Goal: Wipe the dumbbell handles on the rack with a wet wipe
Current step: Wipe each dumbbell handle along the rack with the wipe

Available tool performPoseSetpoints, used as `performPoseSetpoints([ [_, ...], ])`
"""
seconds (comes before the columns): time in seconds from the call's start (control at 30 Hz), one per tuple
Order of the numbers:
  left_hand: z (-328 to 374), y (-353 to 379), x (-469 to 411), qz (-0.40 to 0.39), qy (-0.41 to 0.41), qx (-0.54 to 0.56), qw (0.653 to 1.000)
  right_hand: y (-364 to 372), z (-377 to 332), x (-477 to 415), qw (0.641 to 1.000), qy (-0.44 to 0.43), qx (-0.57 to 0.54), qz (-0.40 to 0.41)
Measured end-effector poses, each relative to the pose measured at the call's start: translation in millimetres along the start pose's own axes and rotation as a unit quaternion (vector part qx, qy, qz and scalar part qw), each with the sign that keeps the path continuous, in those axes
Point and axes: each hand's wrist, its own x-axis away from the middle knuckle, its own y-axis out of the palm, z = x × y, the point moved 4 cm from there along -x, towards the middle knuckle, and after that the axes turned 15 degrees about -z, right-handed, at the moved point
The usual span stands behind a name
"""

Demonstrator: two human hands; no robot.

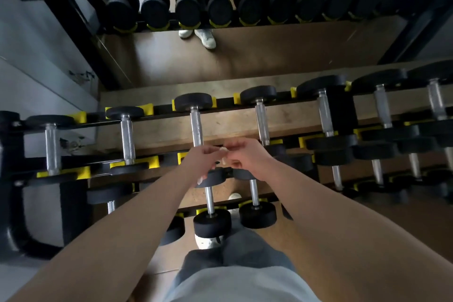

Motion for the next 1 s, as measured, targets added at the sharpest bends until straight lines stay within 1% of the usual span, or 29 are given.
performPoseSetpoints([
  [0.1, -4.9, 1.4, 4.3, 0.007, 0.003, -0.019, 1.0, 1.7, 1.4, 5.1, 0.999, 0.022, 0.046, -0.004],
  [0.2, -2.9, 6.4, 8.5, 0.018, 0.011, -0.016, 1.0, -2.3, 3.0, 4.4, 0.997, 0.034, 0.065, -0.006],
  [0.37, 17.6, 18.6, 1.5, 0.036, -0.009, -0.018, 0.999, -22.8, -2.5, -1.4, 0.999, -0.002, 0.036, -0.016],
  [0.57, 58.8, 57.7, -29.5, 0.064, -0.034, -0.039, 0.997, -90.1, -12.8, -5.0, 1.0, -0.027, 0.009, 0.009],
  [0.63, 68.7, 72.2, -45.6, 0.071, -0.023, -0.016, 0.997, -115.1, -18.2, -6.7, 0.999, -0.033, 0.017, 0.012],
  [0.73, 86.3, 93.8, -66.8, 0.077, -0.008, 0.014, 0.997, -142.9, -25.9, -10.6, 0.999, -0.029, 0.032, -0.02],
  [0.83, 93.6, 104.7, -87.0, 0.093, -0.027, 0.015, 0.995, -164.1, -32.7, -18.8, 0.996, -0.031, 0.081, -0.035],
  [0.93, 91.0, 109.5, -103.5, 0.095, -0.039, 0.064, 0.993, -179.2, -34.1, -31.2, 0.997, -0.021, 0.065, -0.021],
  [1.0, 90.7, 109.1, -112.0, 0.093, -0.041, 0.068, 0.993, -185.5, -34.7, -38.9, 0.997, -0.014, 0.069, 0.005],
])
